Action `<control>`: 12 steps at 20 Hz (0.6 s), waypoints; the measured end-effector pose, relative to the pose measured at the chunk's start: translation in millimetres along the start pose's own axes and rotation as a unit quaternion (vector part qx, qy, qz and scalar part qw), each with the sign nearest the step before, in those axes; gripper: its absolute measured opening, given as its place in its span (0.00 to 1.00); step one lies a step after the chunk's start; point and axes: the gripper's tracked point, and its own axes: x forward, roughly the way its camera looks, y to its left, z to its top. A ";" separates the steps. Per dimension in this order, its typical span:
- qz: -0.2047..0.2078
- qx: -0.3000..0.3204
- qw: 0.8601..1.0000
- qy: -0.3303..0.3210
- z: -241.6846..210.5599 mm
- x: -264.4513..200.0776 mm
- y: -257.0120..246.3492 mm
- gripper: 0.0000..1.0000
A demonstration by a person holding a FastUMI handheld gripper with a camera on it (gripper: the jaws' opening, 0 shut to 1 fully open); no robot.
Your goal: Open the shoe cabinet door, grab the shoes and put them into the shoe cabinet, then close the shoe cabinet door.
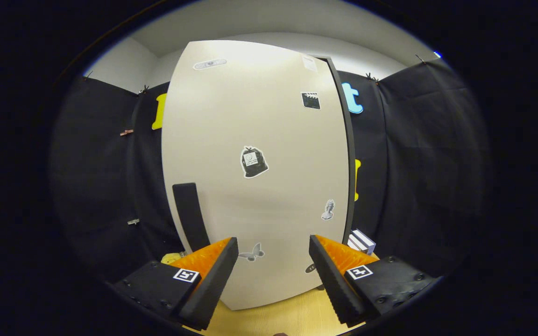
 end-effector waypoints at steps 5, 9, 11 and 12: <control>0.038 0.003 0.999 0.000 -1.7 -27.7 -7.1 0.99; 0.055 0.011 0.998 -0.013 11.1 -51.4 -26.8 0.98; 0.059 0.010 0.998 -0.021 17.2 -63.5 -38.6 0.98; 0.064 0.011 0.998 -0.023 19.1 -68.8 -41.6 0.98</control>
